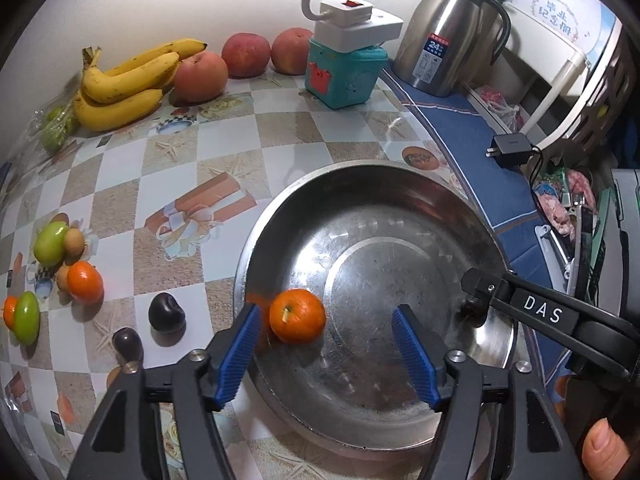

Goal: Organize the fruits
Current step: 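Open the left gripper over the plate while the right gripper releases the plum there, then move both open tools back toward the remaining dark plums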

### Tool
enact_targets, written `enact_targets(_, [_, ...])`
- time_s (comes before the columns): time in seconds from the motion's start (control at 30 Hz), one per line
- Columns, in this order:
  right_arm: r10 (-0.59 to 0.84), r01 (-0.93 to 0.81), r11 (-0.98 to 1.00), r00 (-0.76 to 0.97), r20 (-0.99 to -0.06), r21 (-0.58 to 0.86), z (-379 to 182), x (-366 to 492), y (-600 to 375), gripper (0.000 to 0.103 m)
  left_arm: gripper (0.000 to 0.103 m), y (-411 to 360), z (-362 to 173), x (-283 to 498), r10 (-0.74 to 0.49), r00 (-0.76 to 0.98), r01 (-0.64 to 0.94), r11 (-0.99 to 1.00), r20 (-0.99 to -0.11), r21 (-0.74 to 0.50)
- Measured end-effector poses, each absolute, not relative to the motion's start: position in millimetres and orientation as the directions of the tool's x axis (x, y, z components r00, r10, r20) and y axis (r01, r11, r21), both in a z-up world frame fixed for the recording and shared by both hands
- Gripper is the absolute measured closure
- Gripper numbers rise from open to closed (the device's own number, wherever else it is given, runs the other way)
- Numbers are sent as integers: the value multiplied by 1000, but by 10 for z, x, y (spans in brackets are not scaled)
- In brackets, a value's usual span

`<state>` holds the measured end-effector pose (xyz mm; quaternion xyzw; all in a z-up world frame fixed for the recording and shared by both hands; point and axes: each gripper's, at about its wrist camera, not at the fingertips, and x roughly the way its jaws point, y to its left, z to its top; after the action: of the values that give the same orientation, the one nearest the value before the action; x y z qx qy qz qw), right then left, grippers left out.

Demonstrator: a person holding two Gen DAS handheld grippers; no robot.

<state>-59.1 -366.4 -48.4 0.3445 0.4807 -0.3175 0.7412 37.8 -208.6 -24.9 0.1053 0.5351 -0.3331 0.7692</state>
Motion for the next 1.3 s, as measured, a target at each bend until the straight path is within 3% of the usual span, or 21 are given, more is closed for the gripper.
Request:
enact_targets(0.1, [-150, 797, 567, 348, -925, 208, -414, -601, -3648, 50, 17, -2042, -193, 404, -401, 200, 613, 763, -894, -205])
enact_targets(0.2, [-165, 788, 582, 357, -919, 201, -326, -605, -3615, 41, 14, -1972, -132, 446, -388, 219, 594, 781, -896, -193])
enact_targets(0.3, [-172, 772, 603, 373, -912, 202, -235, -595, -3561, 40, 8, -1868, -74, 512, -364, 253, 572, 804, -897, -165])
enact_targets(0.8, [-138, 701, 686, 385, -913, 192, -142, -414, -3252, 39, 0, -1221, -53, 876, -283, 276, 423, 894, -919, -148])
enact_targets(0.93, [-120, 674, 713, 389, -913, 193, -188, -360, -3205, 12, 0, -1044, -63, 928, -238, 294, 382, 917, -926, -114])
enact_targets(1.1, [-120, 661, 727, 391, -913, 187, -222, -310, -3136, 6, 0, -798, -56, 1013, -209, 321, 326, 940, -924, -100])
enact_targets(1.3, [-101, 652, 734, 378, -920, 188, -284, -268, -3095, 5, 0, -541, -78, 1070, -157, 356, 281, 958, -921, -54])
